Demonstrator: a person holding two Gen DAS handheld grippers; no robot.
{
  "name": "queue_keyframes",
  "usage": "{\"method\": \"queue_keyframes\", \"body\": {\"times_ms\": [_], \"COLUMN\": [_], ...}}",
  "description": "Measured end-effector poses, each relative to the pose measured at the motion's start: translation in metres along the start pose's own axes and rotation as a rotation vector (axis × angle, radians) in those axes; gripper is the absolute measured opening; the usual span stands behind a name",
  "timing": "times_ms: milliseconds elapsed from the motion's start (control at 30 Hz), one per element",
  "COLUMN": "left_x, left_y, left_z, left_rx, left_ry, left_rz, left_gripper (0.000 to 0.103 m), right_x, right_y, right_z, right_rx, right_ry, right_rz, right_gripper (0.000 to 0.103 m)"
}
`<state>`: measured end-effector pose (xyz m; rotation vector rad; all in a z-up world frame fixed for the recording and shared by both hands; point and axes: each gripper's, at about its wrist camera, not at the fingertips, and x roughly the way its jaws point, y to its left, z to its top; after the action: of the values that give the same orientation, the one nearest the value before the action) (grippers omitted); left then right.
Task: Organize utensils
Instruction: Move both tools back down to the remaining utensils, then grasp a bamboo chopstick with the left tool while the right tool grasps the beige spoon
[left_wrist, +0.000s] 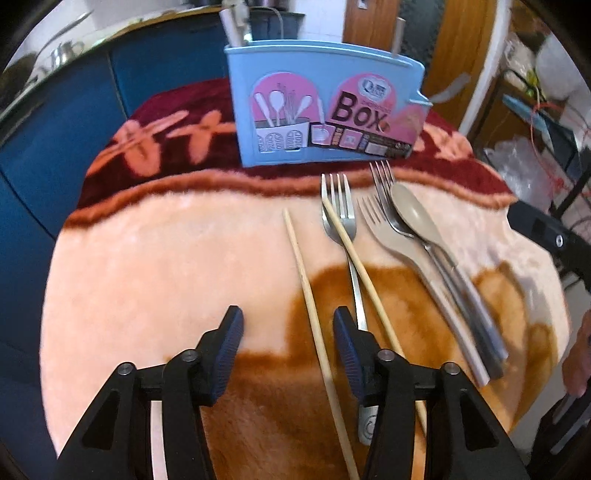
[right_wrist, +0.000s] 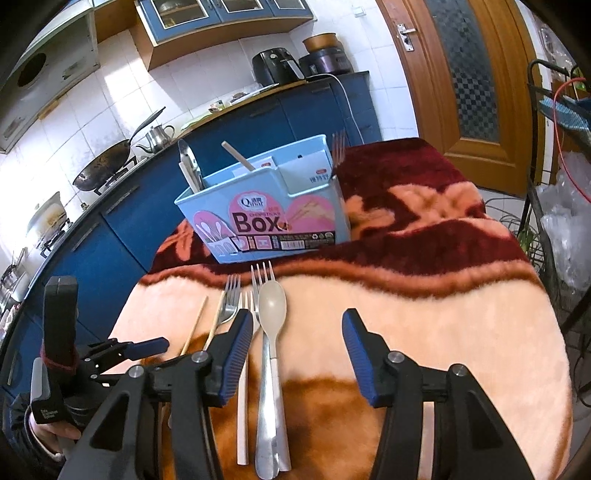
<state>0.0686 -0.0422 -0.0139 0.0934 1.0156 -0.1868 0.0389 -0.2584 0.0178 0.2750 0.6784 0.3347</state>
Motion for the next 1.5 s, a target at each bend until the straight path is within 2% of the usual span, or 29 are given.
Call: {"method": "queue_keyframes", "body": {"times_ms": [67,133,267,533,700,800,867,900,967,1000,1100,1167,1300,1500], "left_x": [0.002,0.003,0.003,0.003,0.003,-0.001,-0.003,-0.003,-0.004,-0.003,-0.003,-0.005,-0.018,-0.031], "left_y": [-0.002,0.001,0.005,0.004,0.003,0.002,0.003,0.006,0.012,0.015,0.029,0.033,0.038,0.046], "left_z": [-0.001,-0.002,-0.001,-0.004,-0.003,-0.003,-0.003,-0.002,-0.001,-0.001,0.000,0.000,-0.002,-0.001], "left_rx": [0.019,0.006,0.009,0.054,0.047,0.056,0.056,0.047,0.016,0.001,-0.085,-0.110,-0.129,-0.142], "left_ry": [0.015,0.024,0.045,0.031,0.048,0.033,0.031,0.034,0.037,0.038,0.026,0.002,-0.090,-0.200], "left_rz": [0.005,-0.007,-0.027,-0.045,-0.036,-0.036,-0.069,-0.088,-0.123,-0.135,-0.195,-0.207,-0.210,-0.198], "left_gripper": [0.062,0.064,0.066,0.068,0.067,0.048,0.030,0.027,0.009,0.006,0.004,0.004,0.004,0.004], "right_x": [0.001,0.002,0.003,0.004,0.003,0.004,0.005,0.005,0.007,0.008,0.015,0.019,0.029,0.042], "right_y": [-0.002,-0.004,-0.005,-0.003,0.002,0.006,0.007,0.009,0.012,0.013,0.019,0.021,0.025,0.030], "right_z": [-0.001,-0.002,-0.005,-0.010,-0.010,-0.010,-0.009,-0.009,-0.008,-0.008,-0.008,-0.008,-0.007,-0.008], "right_rx": [0.004,0.009,0.012,0.010,-0.005,-0.020,-0.029,-0.035,-0.046,-0.051,-0.074,-0.090,-0.115,-0.135], "right_ry": [0.005,0.010,0.018,0.033,0.038,0.049,0.056,0.062,0.074,0.081,0.123,0.148,0.197,0.285], "right_rz": [0.000,0.001,0.003,0.009,0.008,0.003,0.002,0.004,0.005,0.005,0.007,0.007,-0.025,-0.014], "right_gripper": [0.054,0.054,0.054,0.054,0.054,0.054,0.054,0.054,0.054,0.054,0.054,0.052,0.034,0.025]}}
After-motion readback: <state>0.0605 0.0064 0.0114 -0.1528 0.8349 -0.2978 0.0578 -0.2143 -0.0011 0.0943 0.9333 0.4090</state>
